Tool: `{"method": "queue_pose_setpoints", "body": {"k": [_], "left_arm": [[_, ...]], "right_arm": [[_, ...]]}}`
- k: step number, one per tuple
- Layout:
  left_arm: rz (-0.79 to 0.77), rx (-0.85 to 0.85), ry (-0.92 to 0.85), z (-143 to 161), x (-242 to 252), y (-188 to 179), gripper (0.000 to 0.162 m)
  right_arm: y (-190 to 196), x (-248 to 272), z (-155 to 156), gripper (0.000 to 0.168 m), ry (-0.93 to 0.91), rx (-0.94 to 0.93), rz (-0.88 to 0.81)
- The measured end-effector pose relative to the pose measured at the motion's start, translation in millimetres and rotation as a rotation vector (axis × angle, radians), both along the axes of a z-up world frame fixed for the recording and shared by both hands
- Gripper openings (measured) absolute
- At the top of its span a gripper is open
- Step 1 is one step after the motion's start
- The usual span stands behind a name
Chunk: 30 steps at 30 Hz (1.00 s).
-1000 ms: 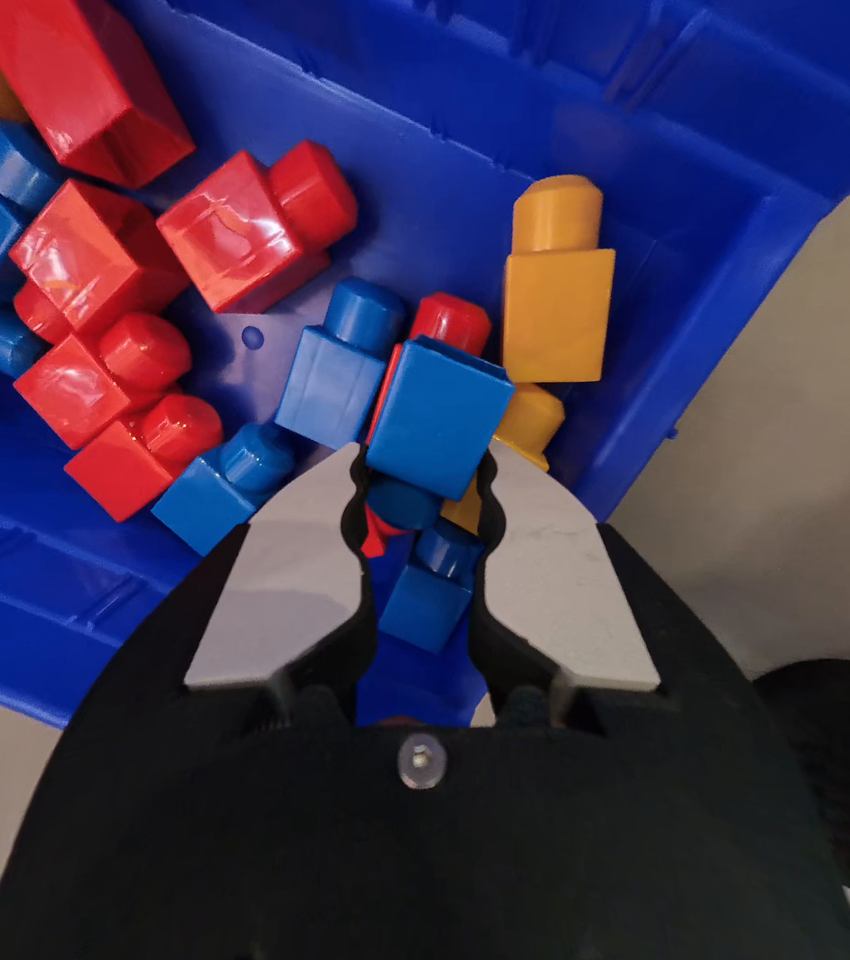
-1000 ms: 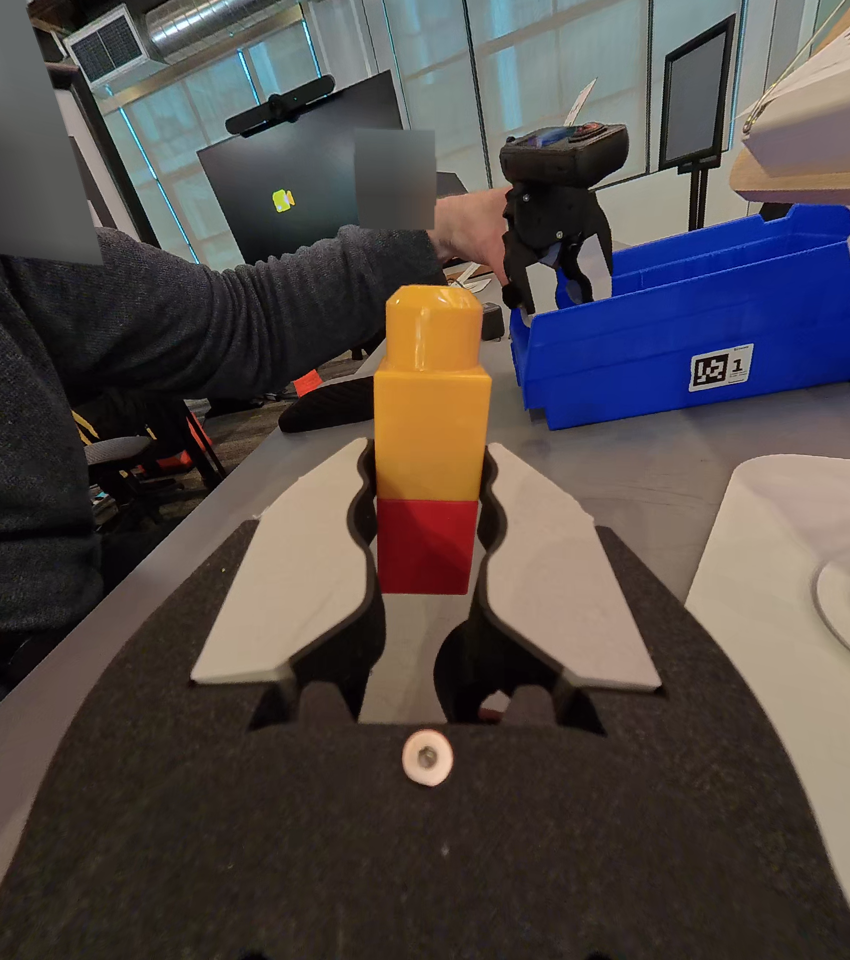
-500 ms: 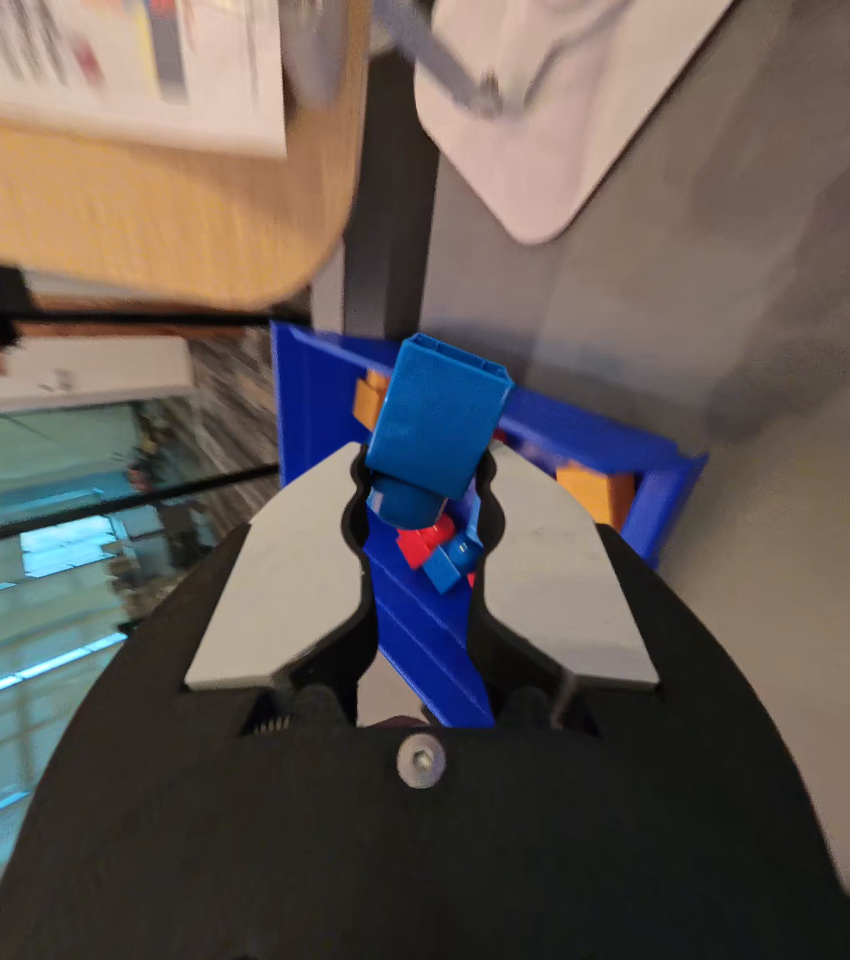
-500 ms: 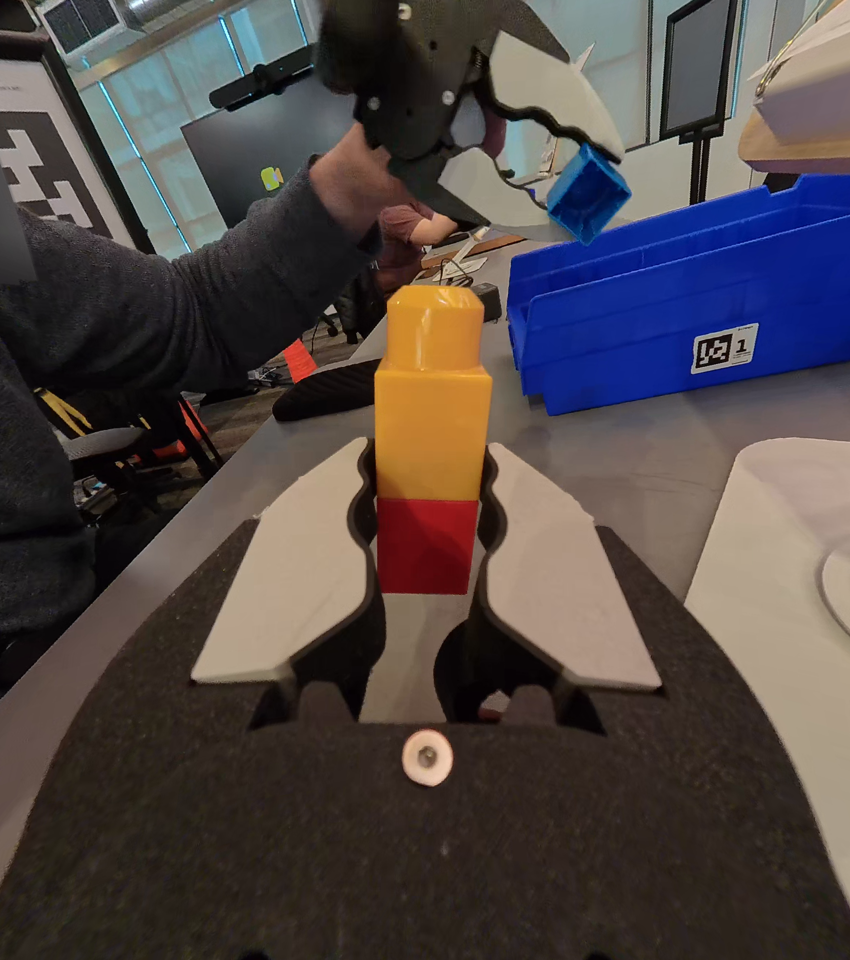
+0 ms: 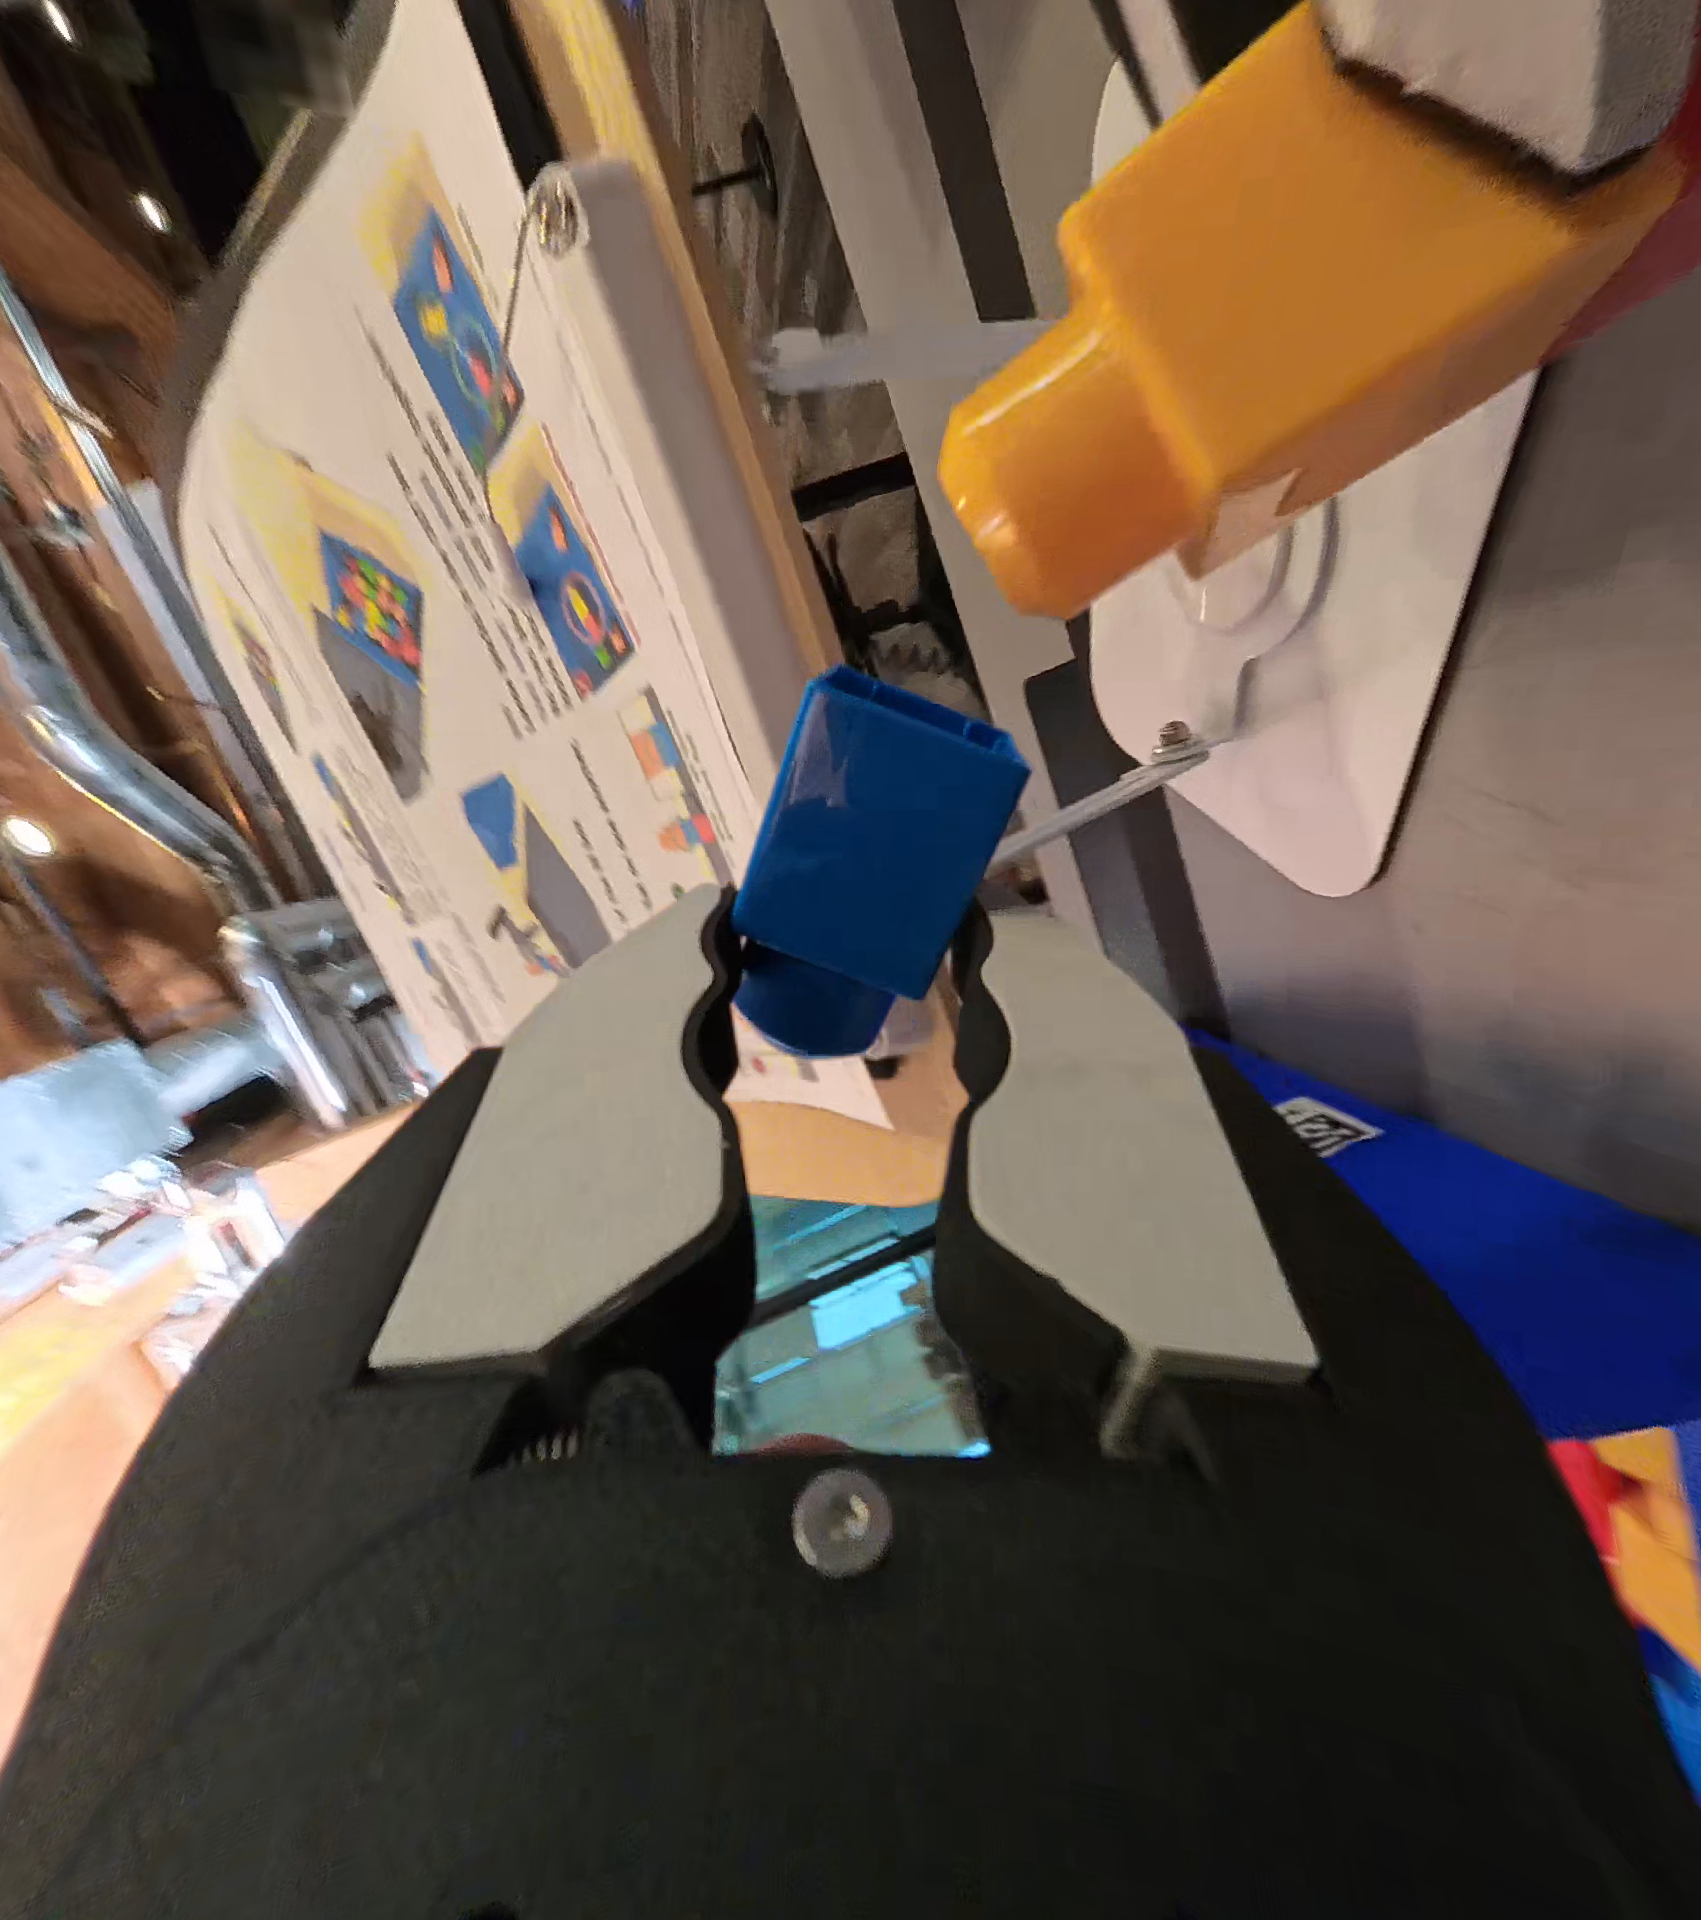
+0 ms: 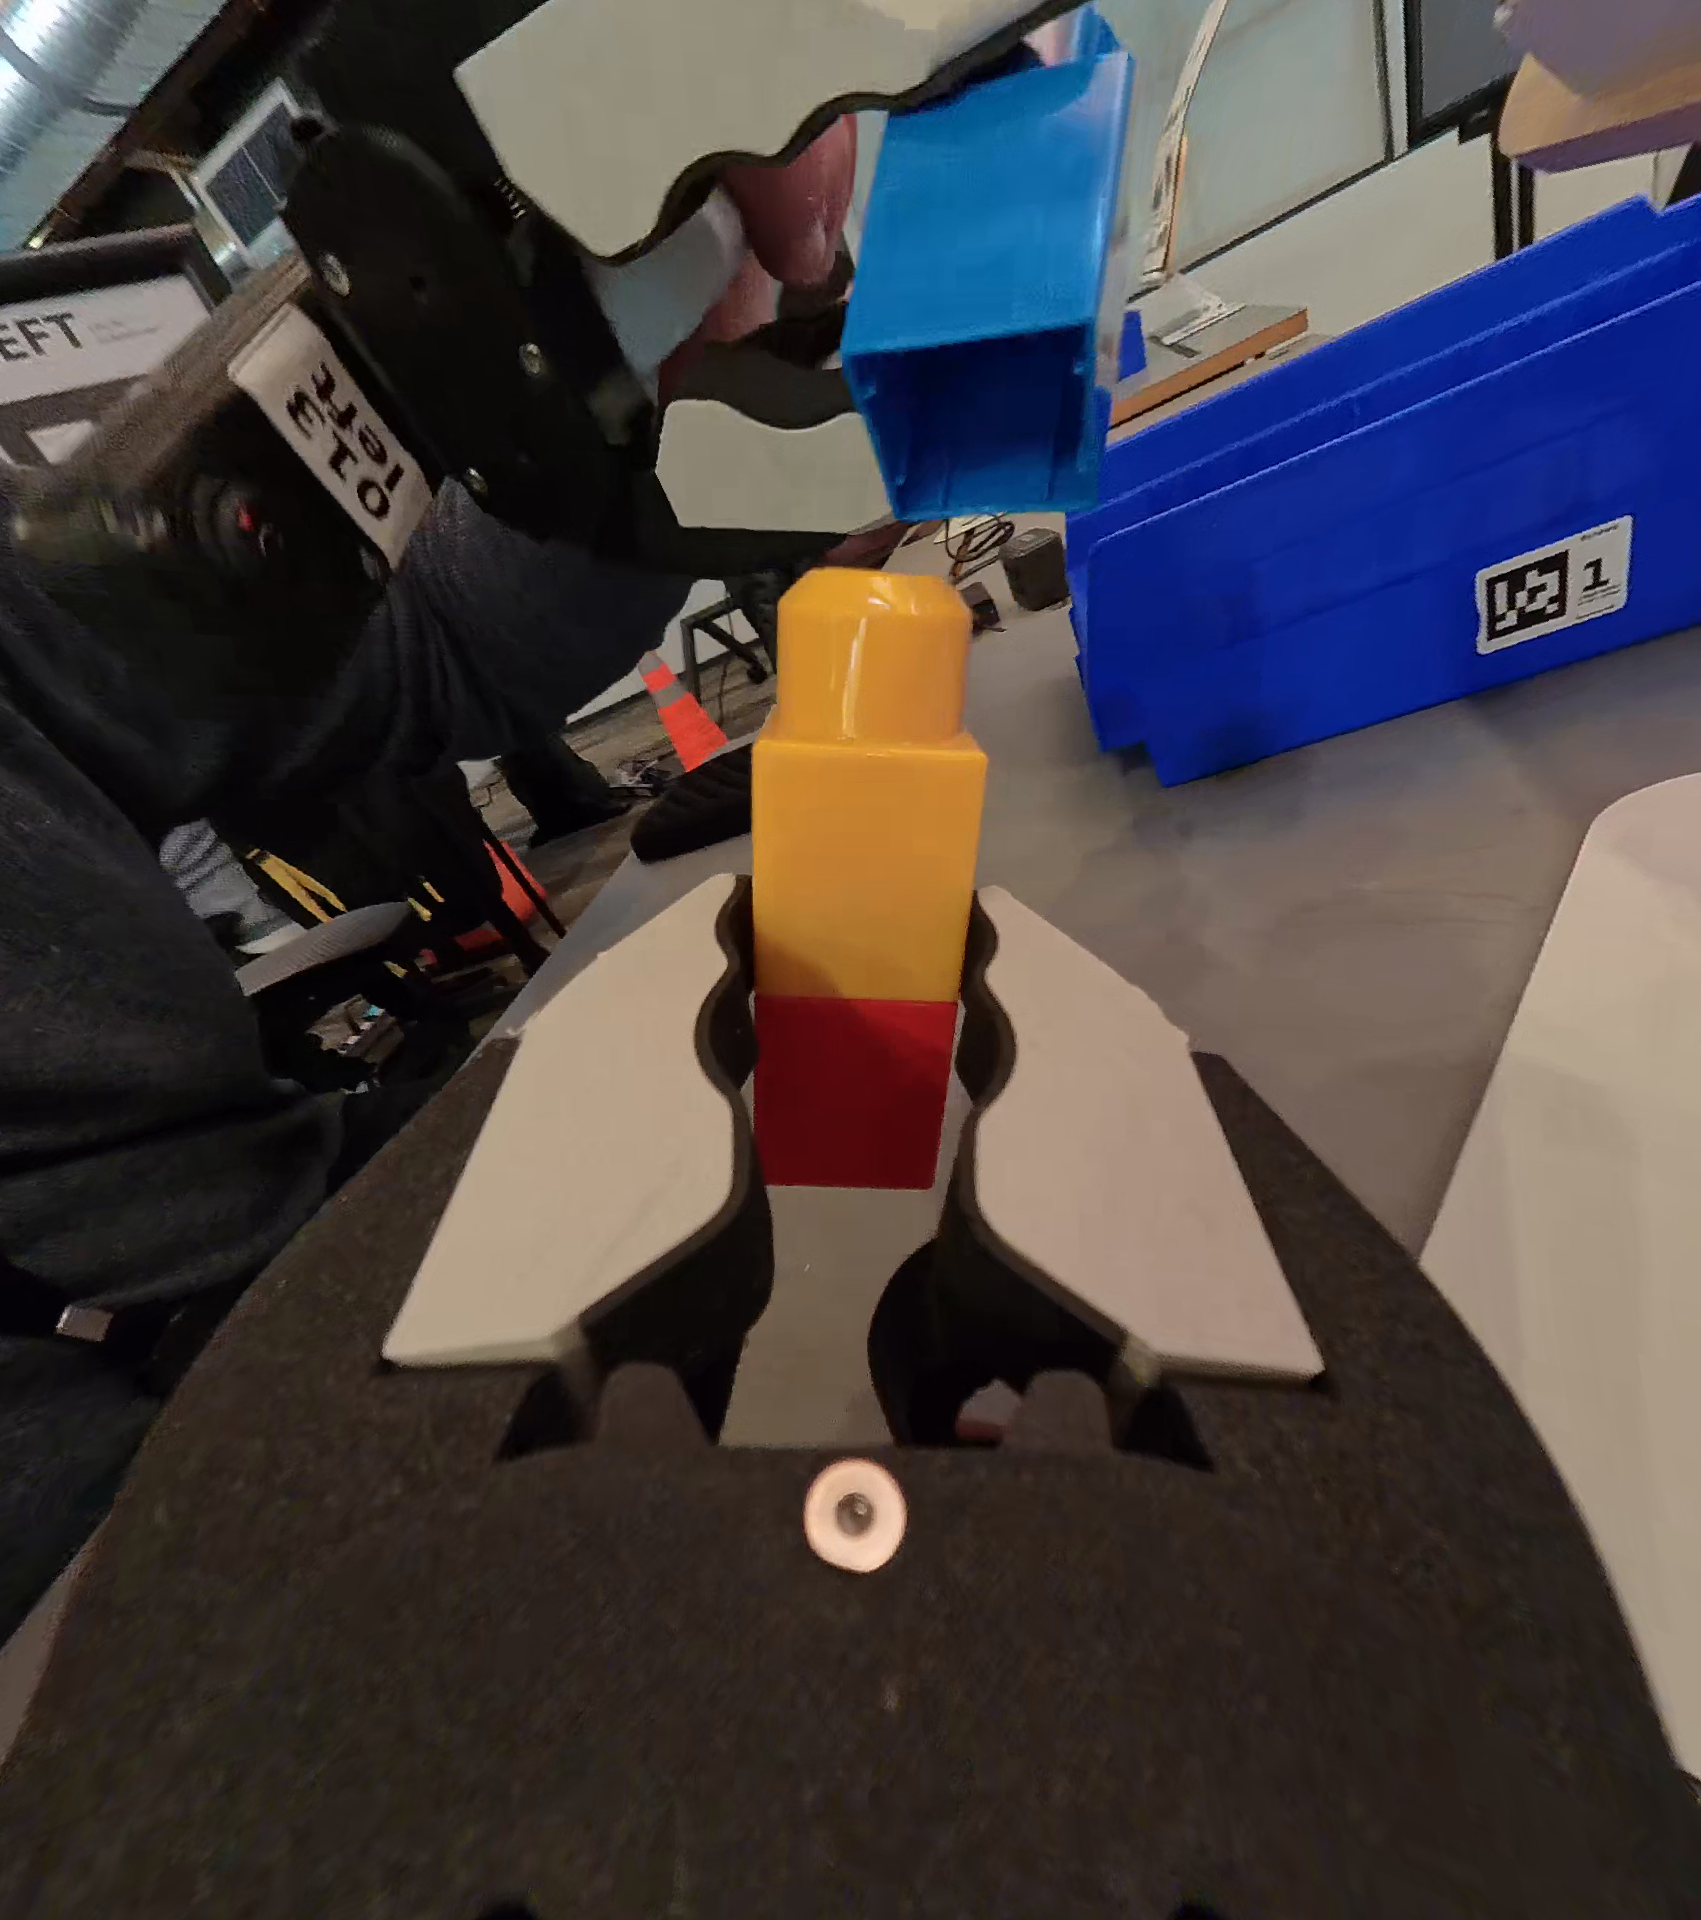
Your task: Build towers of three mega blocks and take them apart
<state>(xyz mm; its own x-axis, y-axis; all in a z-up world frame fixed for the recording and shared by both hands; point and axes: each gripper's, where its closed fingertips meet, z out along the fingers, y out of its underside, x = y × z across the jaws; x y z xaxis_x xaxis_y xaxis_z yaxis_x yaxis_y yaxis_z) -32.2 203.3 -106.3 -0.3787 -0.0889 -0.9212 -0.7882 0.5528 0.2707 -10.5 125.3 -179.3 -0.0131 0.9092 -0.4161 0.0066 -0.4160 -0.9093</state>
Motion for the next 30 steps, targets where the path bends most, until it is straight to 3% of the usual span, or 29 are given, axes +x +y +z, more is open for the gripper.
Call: {"method": "queue_pose_setpoints", "body": {"k": [7, 11, 20, 30], "left_arm": [[-0.155, 0.123, 0.203, -8.5, 16.1, -20.8, 0.038], [-0.166, 0.103, 0.327, -21.3, 17.5, -26.5, 0.038], [0.014, -0.080, 0.443, -31.3, 12.4, -29.5, 0.038], [0.066, -0.046, 0.488, -34.2, 11.5, -31.3, 0.037]], "right_arm": [[-4.1, 0.4, -0.7, 0.036, 0.003, -0.042, 0.057], [-5.9, -2.8, -4.7, 0.036, -0.033, -0.029, 0.059], [-3.5, -3.6, -7.3, 0.035, -0.056, -0.012, 0.026], [-2.2, -3.2, -9.5, 0.035, -0.070, -0.023, 0.022]]}}
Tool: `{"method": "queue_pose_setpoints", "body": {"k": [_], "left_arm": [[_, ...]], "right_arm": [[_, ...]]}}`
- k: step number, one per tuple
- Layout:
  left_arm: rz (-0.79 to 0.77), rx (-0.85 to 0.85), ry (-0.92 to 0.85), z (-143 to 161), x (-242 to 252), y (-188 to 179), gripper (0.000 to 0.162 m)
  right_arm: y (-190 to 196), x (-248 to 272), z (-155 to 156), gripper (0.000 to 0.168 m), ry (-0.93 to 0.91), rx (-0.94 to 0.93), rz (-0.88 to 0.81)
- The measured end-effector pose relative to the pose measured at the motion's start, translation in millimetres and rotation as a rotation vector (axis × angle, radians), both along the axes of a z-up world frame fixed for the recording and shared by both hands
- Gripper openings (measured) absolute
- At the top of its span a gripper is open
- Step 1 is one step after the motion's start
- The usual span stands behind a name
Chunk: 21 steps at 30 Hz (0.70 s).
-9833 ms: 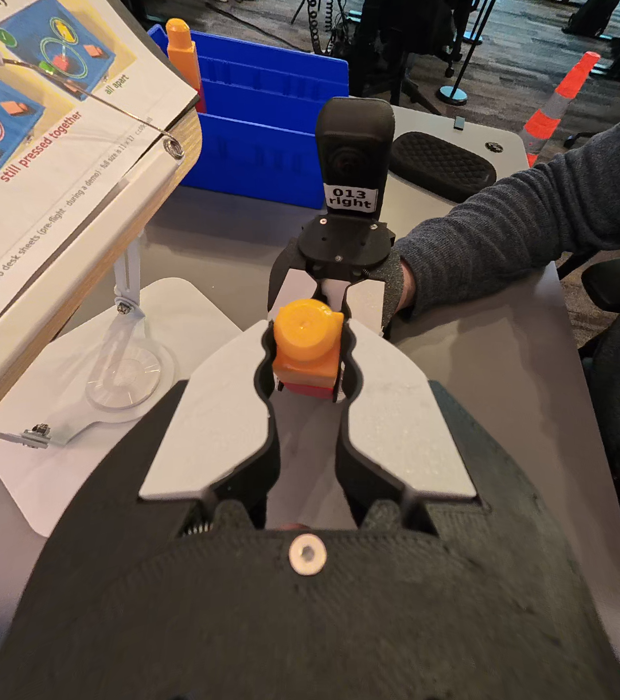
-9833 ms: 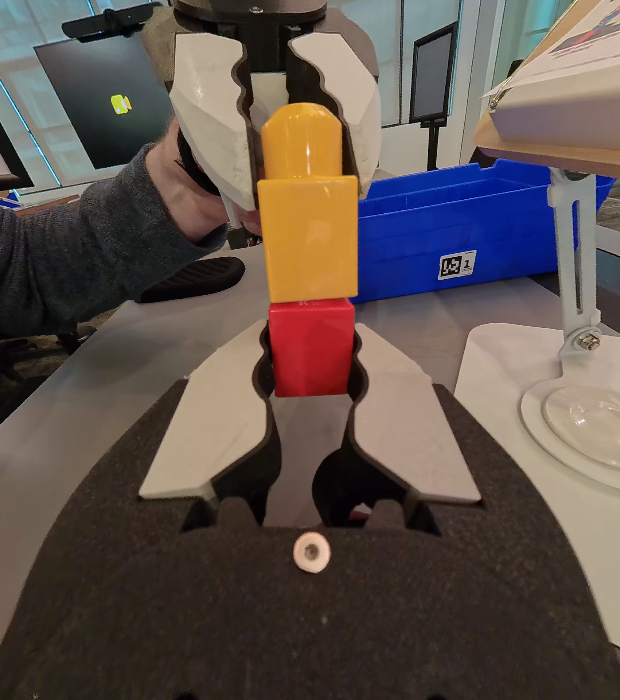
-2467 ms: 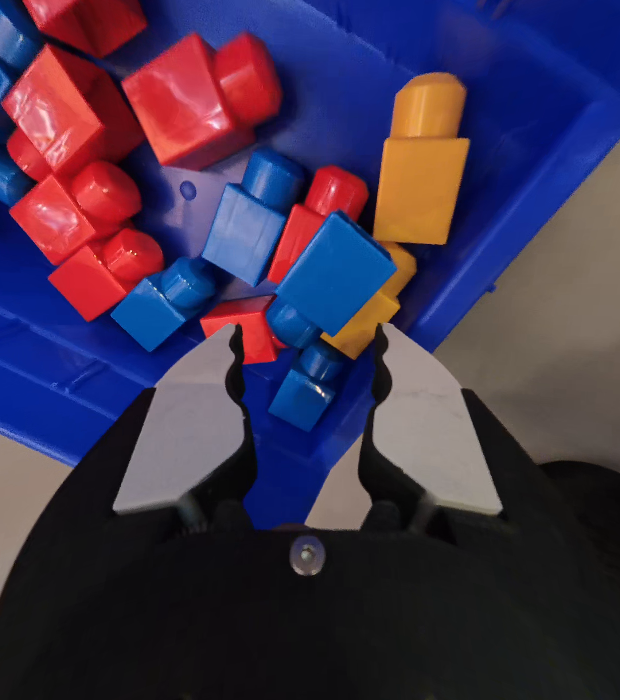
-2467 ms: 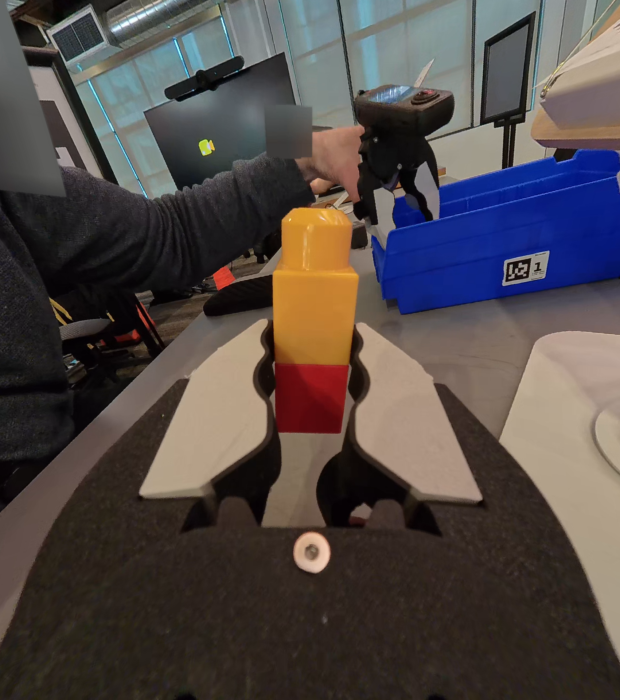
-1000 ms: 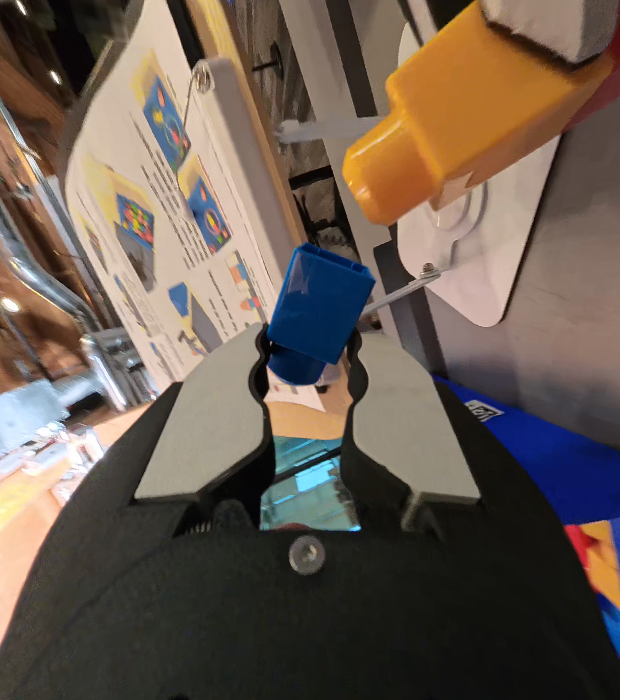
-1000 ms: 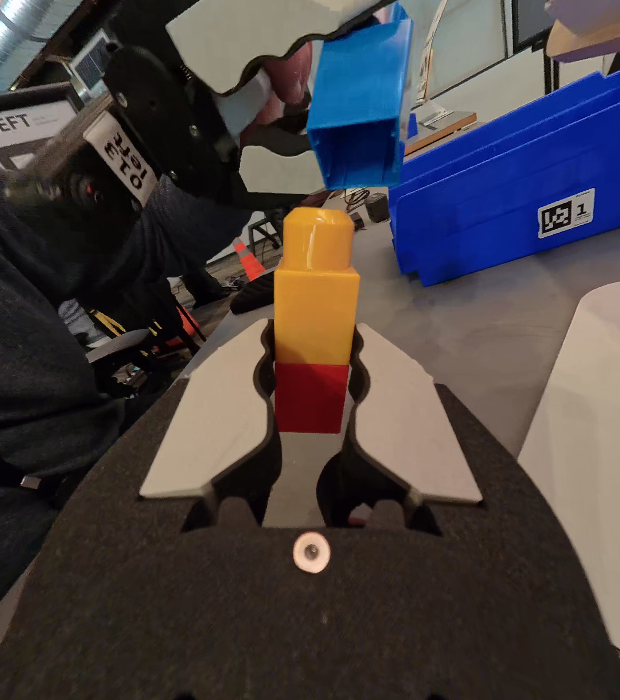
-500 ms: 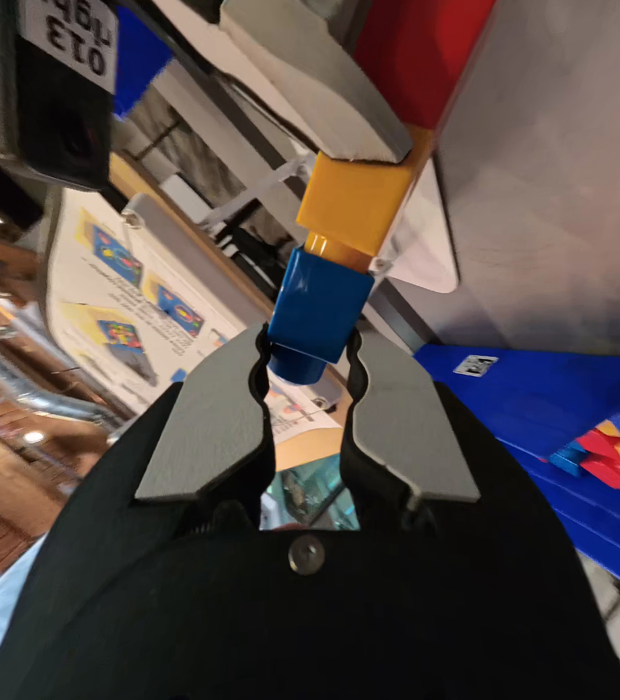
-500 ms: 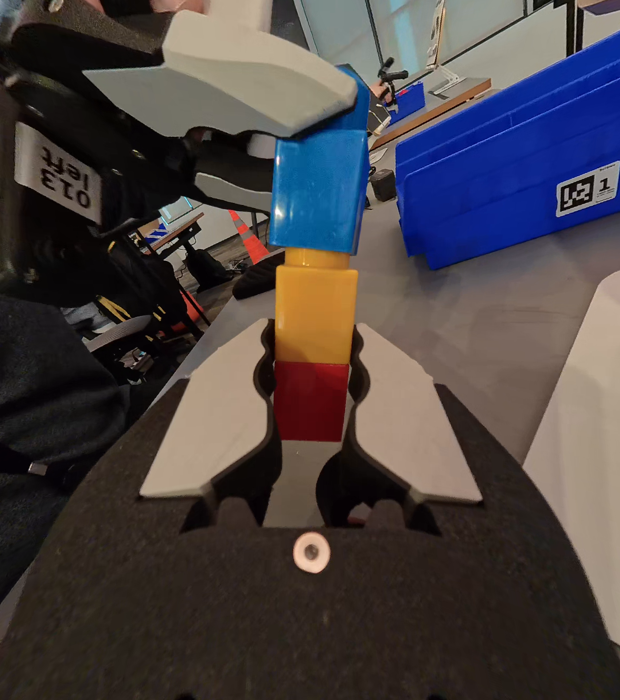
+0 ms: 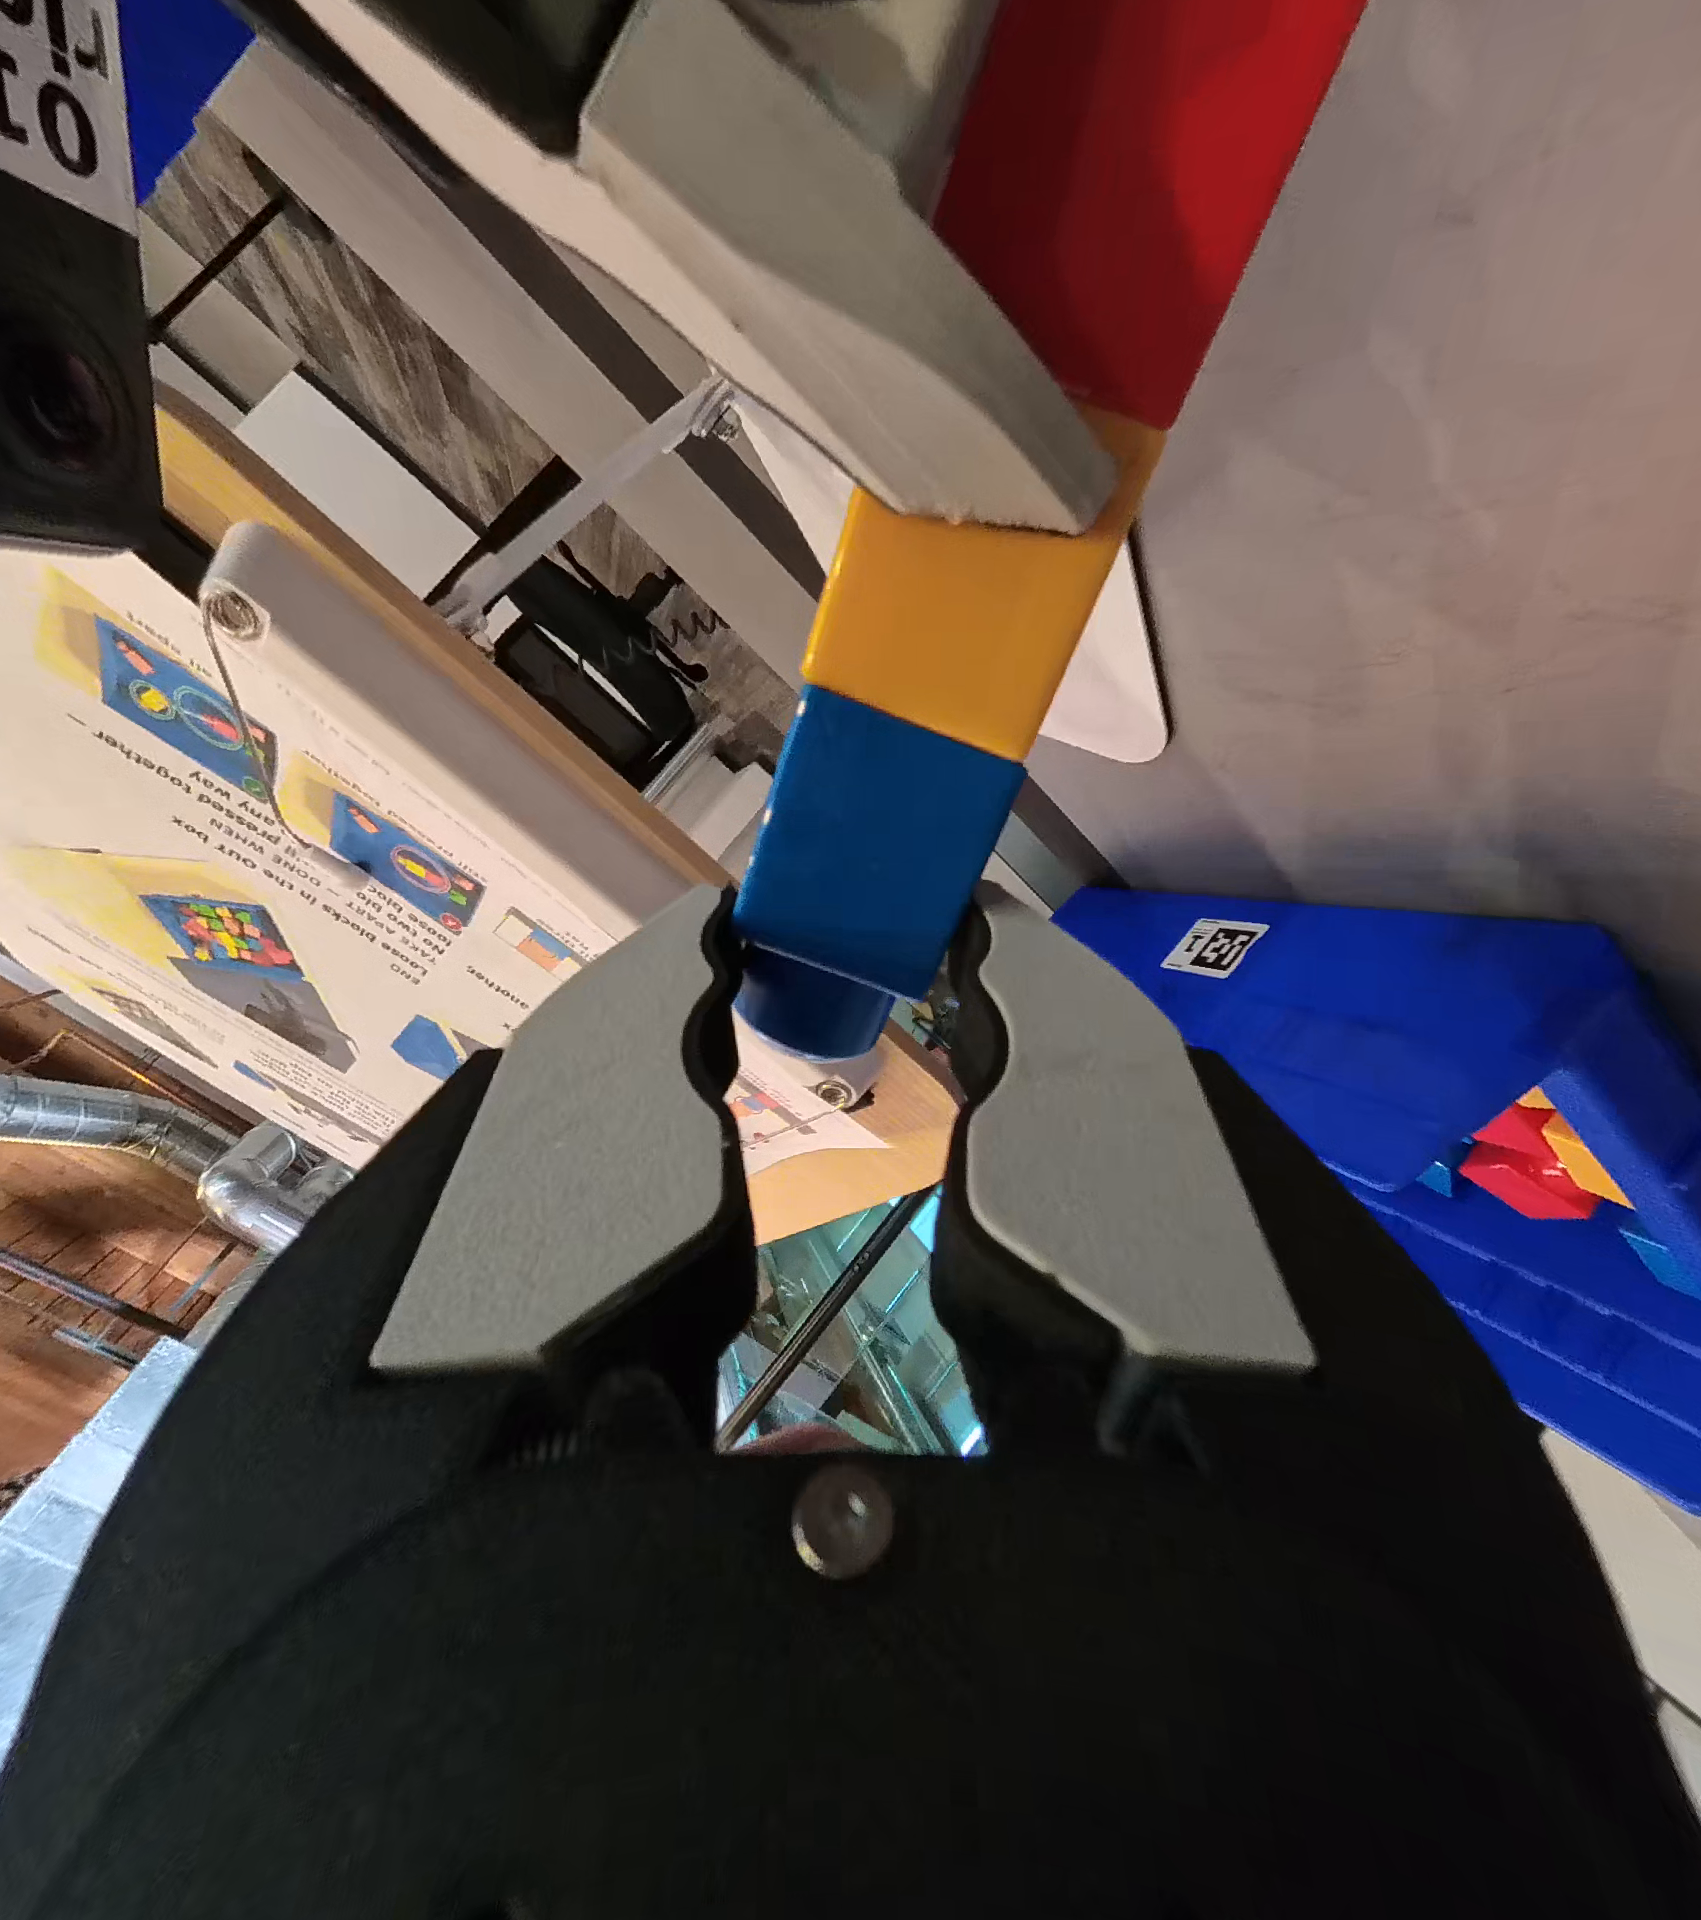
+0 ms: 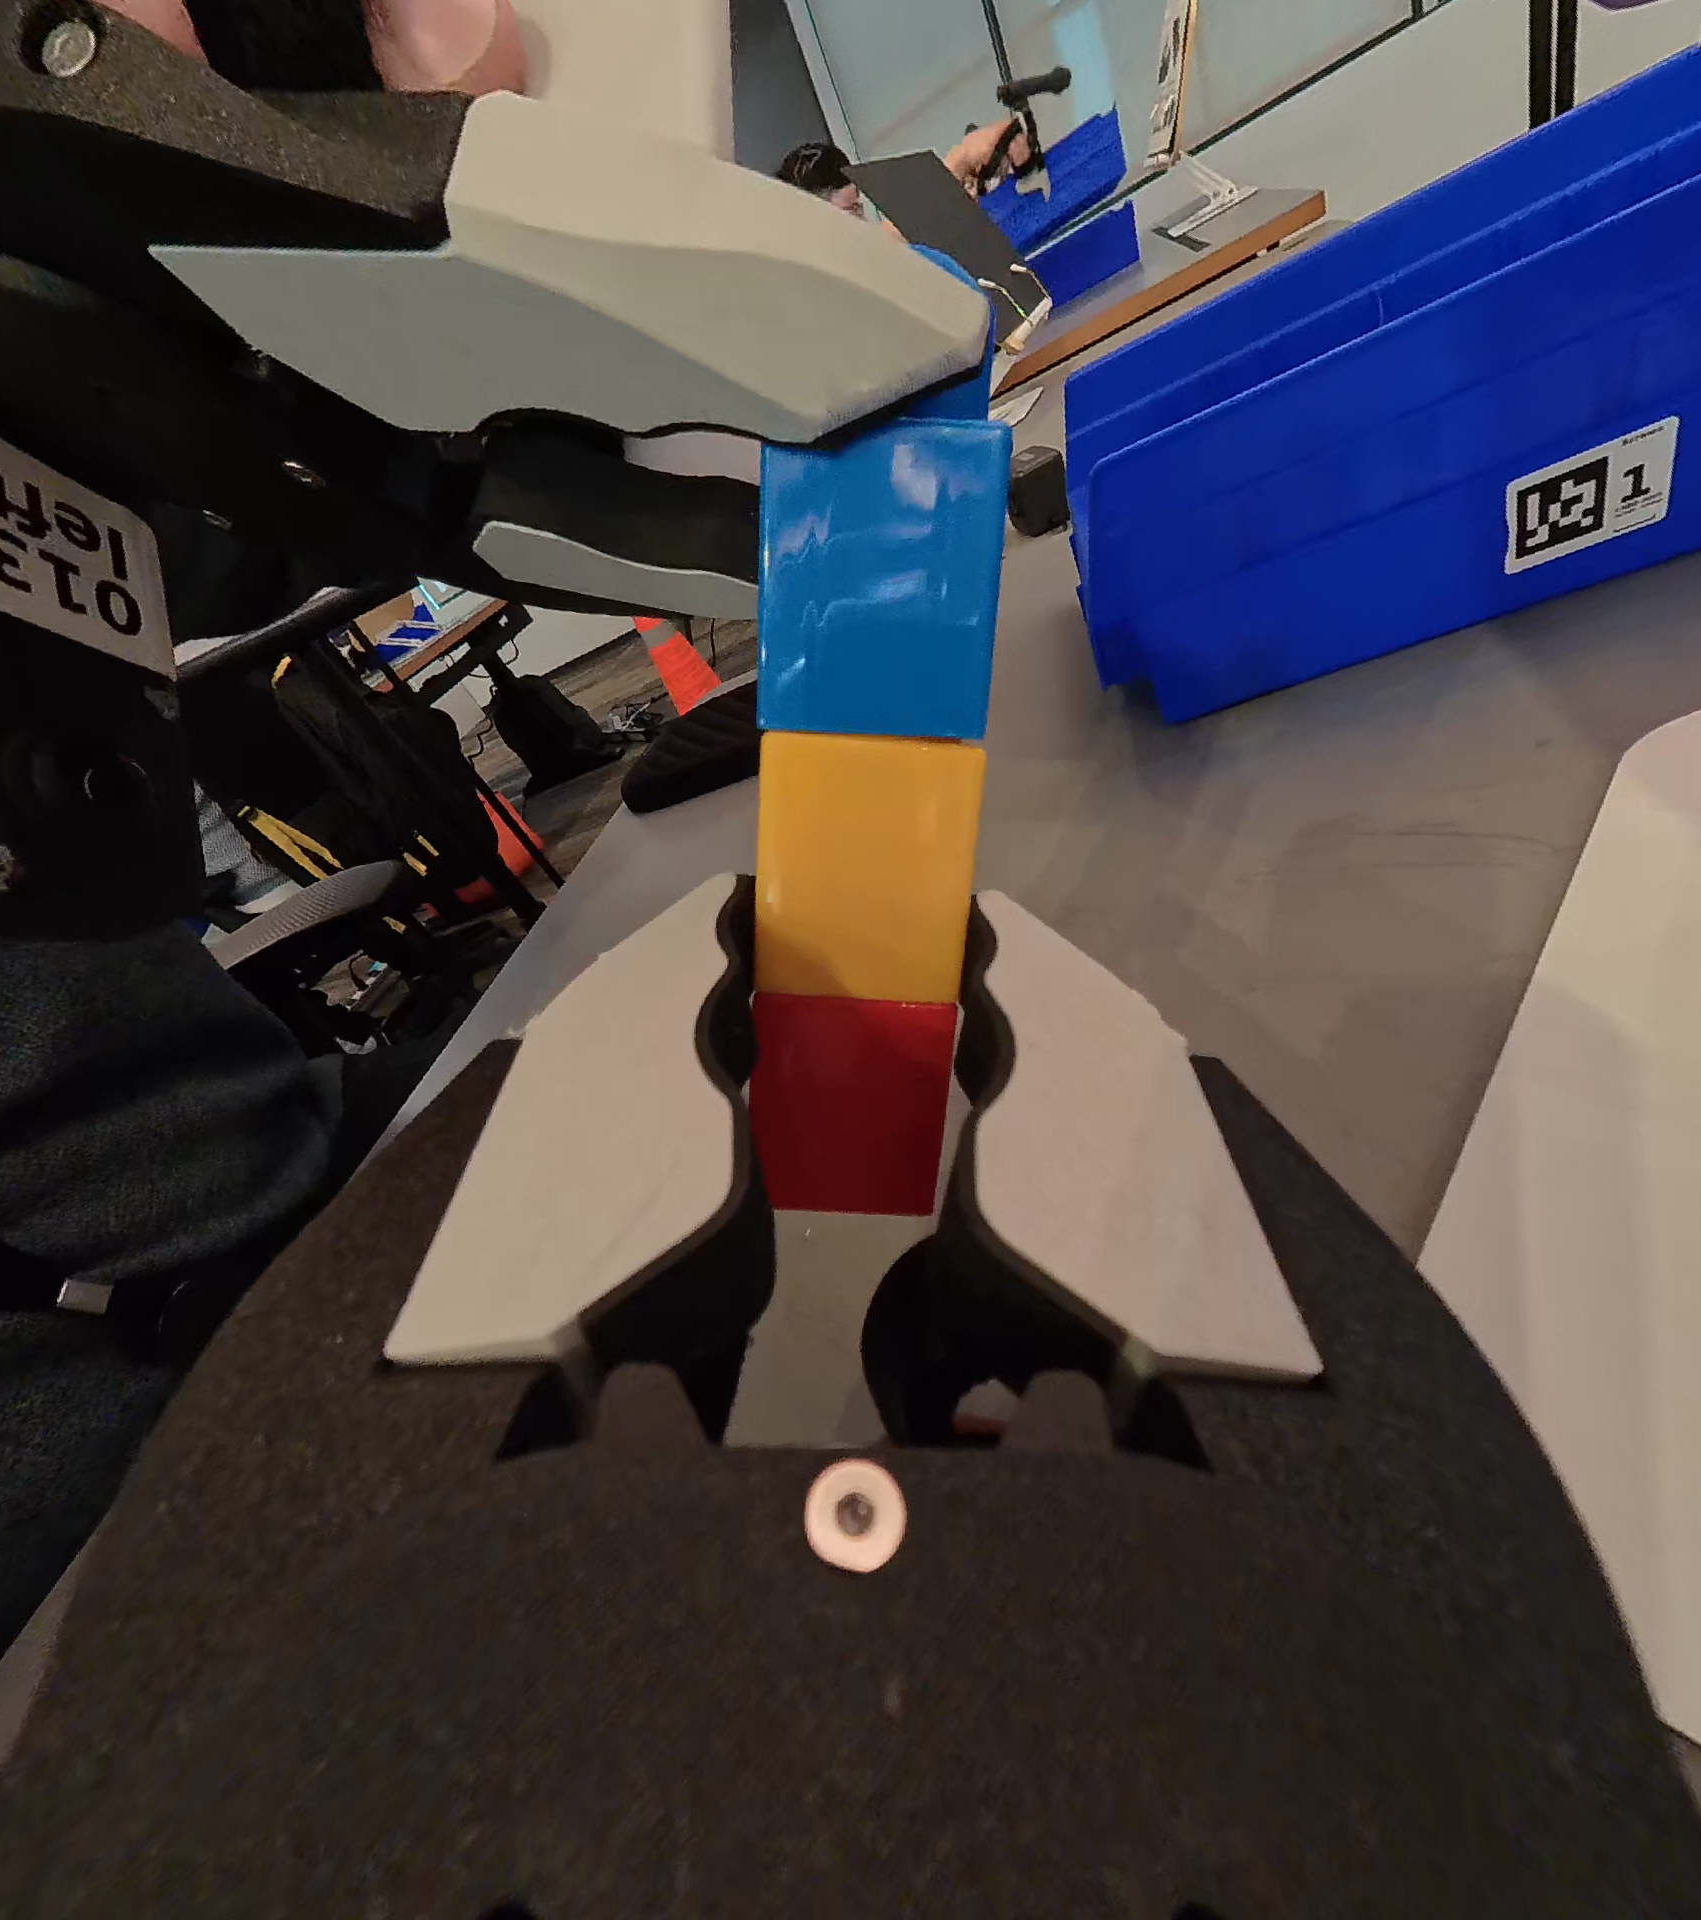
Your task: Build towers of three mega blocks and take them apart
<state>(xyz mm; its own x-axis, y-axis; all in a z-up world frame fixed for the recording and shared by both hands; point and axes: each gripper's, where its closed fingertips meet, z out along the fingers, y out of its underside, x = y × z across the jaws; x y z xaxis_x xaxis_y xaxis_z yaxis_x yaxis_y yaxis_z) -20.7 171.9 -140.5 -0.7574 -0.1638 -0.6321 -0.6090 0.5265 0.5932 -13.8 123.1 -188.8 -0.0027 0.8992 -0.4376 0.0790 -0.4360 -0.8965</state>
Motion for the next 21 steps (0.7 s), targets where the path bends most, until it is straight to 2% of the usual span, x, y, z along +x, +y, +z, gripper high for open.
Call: {"method": "queue_pose_setpoints", "body": {"k": [21], "left_arm": [[0.024, -0.026, -0.039, 0.4, -0.9, -1.4, 0.039]], "right_arm": [[-0.6, 0.0, 0.6, 0.036, 0.004, 0.012, -0.004]]}}
